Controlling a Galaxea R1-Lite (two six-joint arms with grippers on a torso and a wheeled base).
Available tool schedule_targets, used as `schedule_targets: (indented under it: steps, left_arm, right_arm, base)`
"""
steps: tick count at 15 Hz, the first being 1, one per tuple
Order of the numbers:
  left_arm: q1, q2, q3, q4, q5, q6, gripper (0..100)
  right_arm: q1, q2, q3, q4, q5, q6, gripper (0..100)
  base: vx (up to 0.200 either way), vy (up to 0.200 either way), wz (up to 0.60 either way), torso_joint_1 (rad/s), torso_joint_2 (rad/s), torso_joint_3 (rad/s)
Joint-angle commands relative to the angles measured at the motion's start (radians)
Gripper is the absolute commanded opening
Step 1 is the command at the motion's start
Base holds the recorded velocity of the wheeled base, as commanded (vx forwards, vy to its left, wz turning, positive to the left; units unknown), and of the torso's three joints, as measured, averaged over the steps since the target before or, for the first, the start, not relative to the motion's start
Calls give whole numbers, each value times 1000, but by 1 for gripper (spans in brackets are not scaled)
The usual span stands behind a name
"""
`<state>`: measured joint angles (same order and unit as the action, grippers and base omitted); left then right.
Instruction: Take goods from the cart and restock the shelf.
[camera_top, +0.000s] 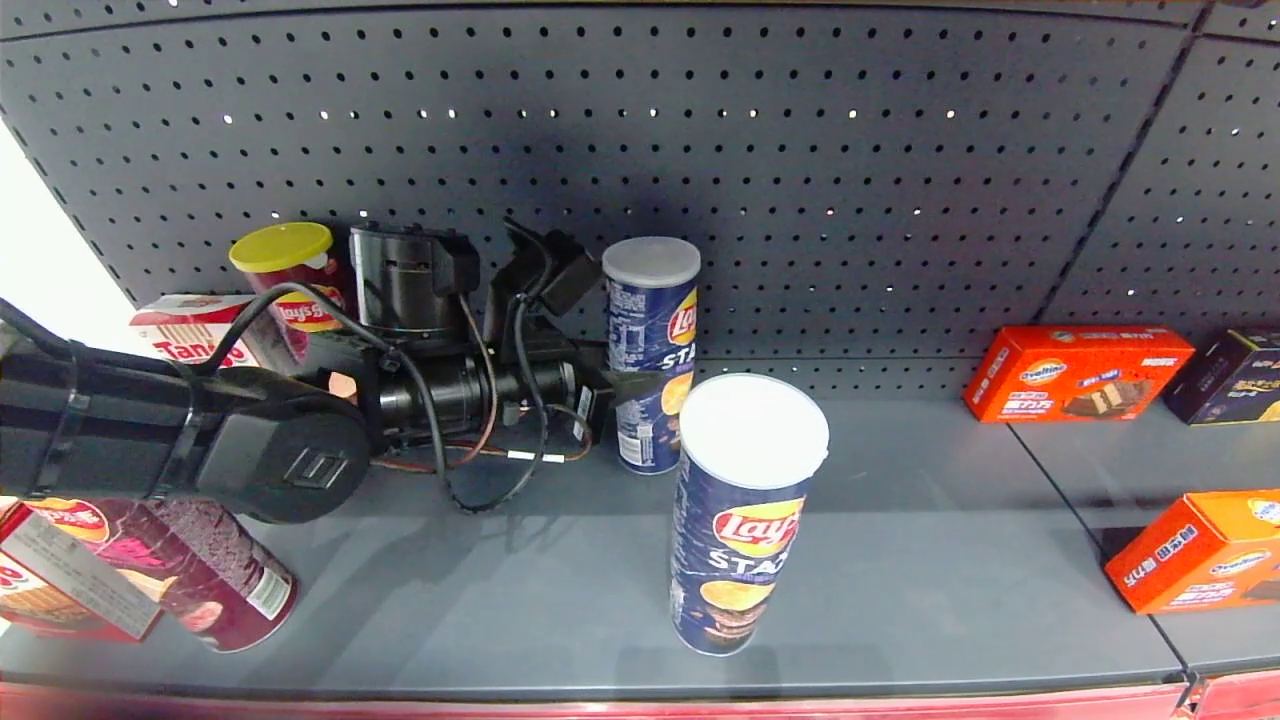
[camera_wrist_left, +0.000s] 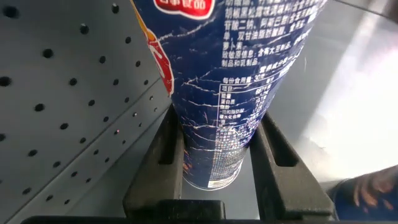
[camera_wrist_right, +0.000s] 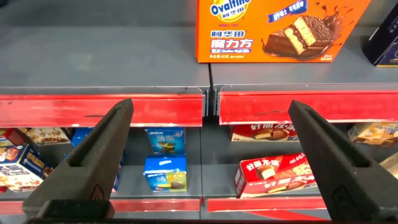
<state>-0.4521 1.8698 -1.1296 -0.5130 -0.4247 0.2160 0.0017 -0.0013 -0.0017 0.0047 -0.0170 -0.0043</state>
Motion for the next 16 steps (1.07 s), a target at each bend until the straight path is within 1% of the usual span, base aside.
schedule_targets:
  steps: [1,4,5,9,11,12,13,14,15,16]
  left_arm:
    - [-2,17,-7,-2,1,-1,0]
    - [-2,34,-7,-27,1,-3,0]
    - [-3,42,-1,-47,3,-1,100]
    - [0,38,28,-94,6,-1,100]
    - [1,5,76,-142,9,0,100]
    - [3,-14,114,-165,12,2,100]
    - [1,-32,151,-173,35,3,100]
    - [0,-44,183,-179,87,5,100]
    - [-2,-49,195,-179,113,5,100]
    - [-8,-52,214,-179,184,5,100]
  right_arm:
    - [0,1,0,0,0,0,100]
    - [0,1,0,0,0,0,100]
    - [0,1,0,0,0,0,100]
    - [0,1,0,0,0,0,100]
    - [0,1,0,0,0,0,100]
    - [0,1,0,0,0,0,100]
    - [0,1,0,0,0,0,100]
    - [0,1,0,0,0,0,100]
    - [0,1,0,0,0,0,100]
    - [0,1,0,0,0,0,100]
  base:
    - [0,0,0,0,0,0]
    - [0,0,0,0,0,0]
    - [0,0,0,0,0,0]
    - [0,0,0,0,0,0]
    - [0,0,0,0,0,0]
    - [0,0,0,0,0,0]
    - [0,0,0,0,0,0]
    - [0,0,0,0,0,0]
    - [0,0,0,0,0,0]
    - [0,0,0,0,0,0]
